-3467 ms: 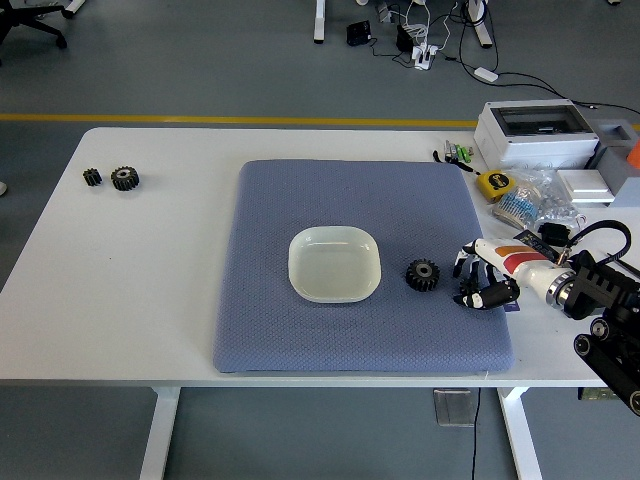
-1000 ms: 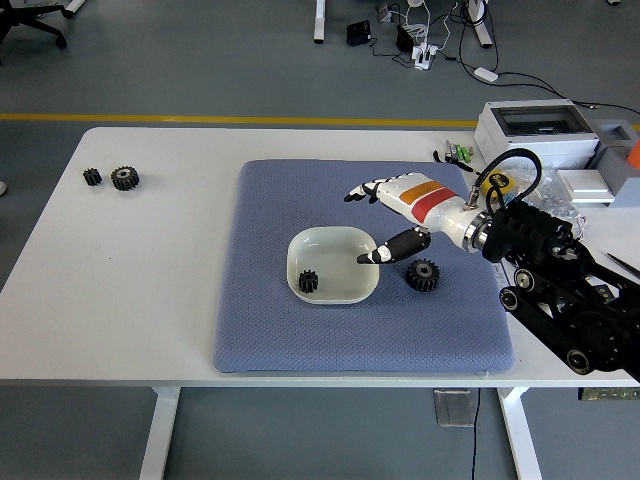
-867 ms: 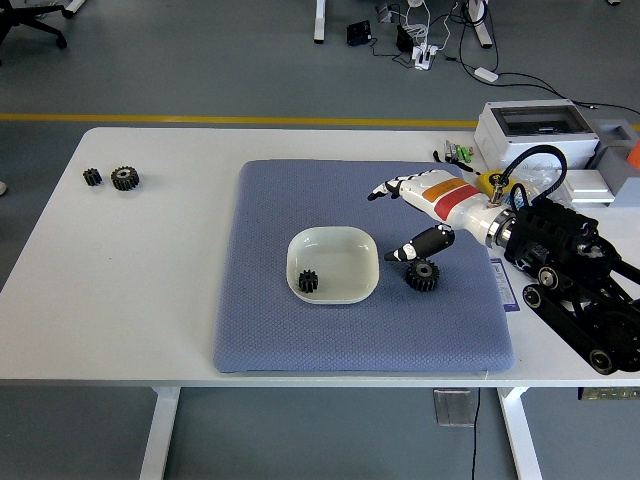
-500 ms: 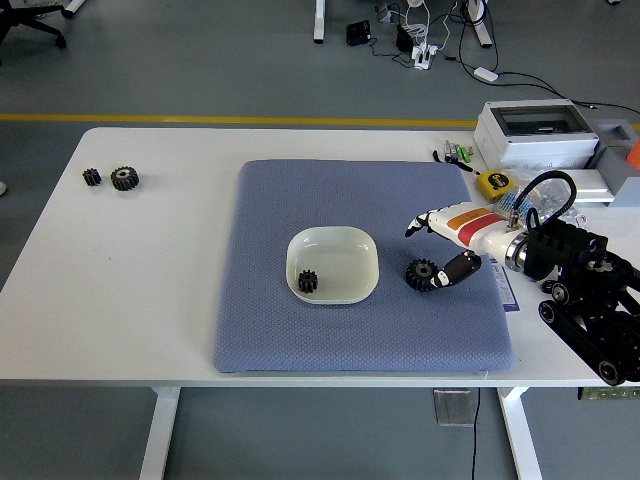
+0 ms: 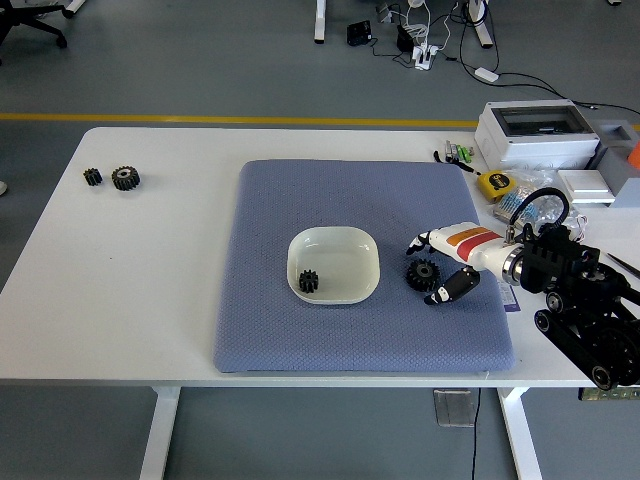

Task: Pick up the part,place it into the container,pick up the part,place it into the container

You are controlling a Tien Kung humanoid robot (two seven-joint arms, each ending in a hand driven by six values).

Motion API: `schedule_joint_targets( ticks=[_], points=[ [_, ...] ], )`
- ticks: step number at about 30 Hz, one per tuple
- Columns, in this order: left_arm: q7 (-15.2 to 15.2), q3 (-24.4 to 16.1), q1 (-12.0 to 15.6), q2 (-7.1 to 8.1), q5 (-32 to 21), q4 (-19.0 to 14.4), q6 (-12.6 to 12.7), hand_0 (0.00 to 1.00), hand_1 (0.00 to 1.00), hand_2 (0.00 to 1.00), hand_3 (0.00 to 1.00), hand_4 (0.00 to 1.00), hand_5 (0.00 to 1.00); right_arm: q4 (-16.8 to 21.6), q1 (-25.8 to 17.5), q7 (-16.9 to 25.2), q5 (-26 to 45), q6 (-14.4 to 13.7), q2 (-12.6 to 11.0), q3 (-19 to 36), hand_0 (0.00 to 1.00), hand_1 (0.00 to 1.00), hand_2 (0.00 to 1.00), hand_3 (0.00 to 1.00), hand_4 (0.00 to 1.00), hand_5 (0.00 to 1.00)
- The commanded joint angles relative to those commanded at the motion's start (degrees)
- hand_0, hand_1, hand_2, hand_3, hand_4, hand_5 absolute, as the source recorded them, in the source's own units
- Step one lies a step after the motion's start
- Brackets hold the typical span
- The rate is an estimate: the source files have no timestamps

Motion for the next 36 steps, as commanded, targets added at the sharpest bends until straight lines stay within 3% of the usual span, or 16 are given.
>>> schedule_joint_targets(
  ticks=[1, 6, 7, 12, 13, 24, 25, 30, 31, 36],
  points=[
    [0.0, 0.0, 0.0, 0.0, 0.0, 0.0, 0.0, 0.712, 0.672, 0.667, 0.566, 0.614, 0.546, 0.1, 0.0, 0.0, 0.4, 0.0, 0.1, -0.1, 0.545, 0.637, 0.701, 0.743, 0.998, 0.259],
    [0.1, -0.1, 0.0, -0.14, 0.2, 0.0, 0.0, 0.712, 0.672, 0.667, 0.566, 0.614, 0.546, 0.3, 0.4, -0.3, 1.8, -0.4, 0.4, -0.5, 0.545, 0.637, 0.701, 0.743, 0.998, 0.259],
    [0.1, -0.1, 0.0, -0.15, 0.2, 0.0, 0.0, 0.711, 0.672, 0.667, 0.566, 0.612, 0.542, 0.1, 0.4, -0.3, 2.0, -0.6, 0.5, -0.5, 0.468, 0.572, 0.625, 0.597, 0.983, 0.215],
    [0.2, -0.2, 0.0, -0.19, 0.2, 0.0, 0.0, 0.711, 0.672, 0.667, 0.566, 0.612, 0.542, -1.7, 0.6, -0.5, 3.1, -2.0, 0.9, -0.8, 0.468, 0.572, 0.625, 0.597, 0.983, 0.215],
    [0.2, -0.2, 0.0, -0.19, 0.2, 0.0, 0.0, 0.712, 0.672, 0.667, 0.566, 0.613, 0.544, -1.9, 0.5, -0.4, 3.4, -2.1, 0.9, -0.8, 0.448, 0.507, 0.545, 0.516, 0.822, 0.139],
    [0.1, -0.1, -0.3, -0.28, 0.0, 0.0, 0.0, 0.711, 0.671, 0.667, 0.566, 0.614, 0.547, -3.4, 0.3, 0.4, 5.0, -3.6, 1.5, -1.8, 0.489, 0.502, 0.537, 0.514, 0.79, 0.141],
    [0.1, -0.1, -0.3, -0.28, 0.0, 0.0, 0.0, 0.711, 0.672, 0.667, 0.566, 0.614, 0.546, -3.4, 0.2, 0.4, 5.1, -3.6, 1.5, -1.9, 0.42, 0.495, 0.523, 0.523, 0.758, 0.144],
    [0.1, -0.2, -0.4, -0.23, 0.0, 0.0, 0.0, 0.711, 0.672, 0.667, 0.566, 0.614, 0.546, -2.7, 0.0, 0.5, 5.7, -4.1, 1.2, -1.9, 0.42, 0.495, 0.523, 0.523, 0.758, 0.144],
    [0.1, -0.3, -0.4, -0.23, 0.1, 0.0, 0.0, 0.712, 0.67, 0.666, 0.566, 0.614, 0.546, -2.4, 0.0, 0.6, 5.7, -4.3, 1.1, -1.8, 0.314, 0.42, 0.467, 0.526, 0.836, 0.066],
    [0.1, -0.3, -0.4, -0.25, 0.1, 0.0, 0.0, 0.712, 0.67, 0.666, 0.566, 0.614, 0.546, -0.8, 0.1, 0.6, 5.7, -5.0, 0.6, -0.8, 0.314, 0.42, 0.467, 0.526, 0.836, 0.066]
  ],
)
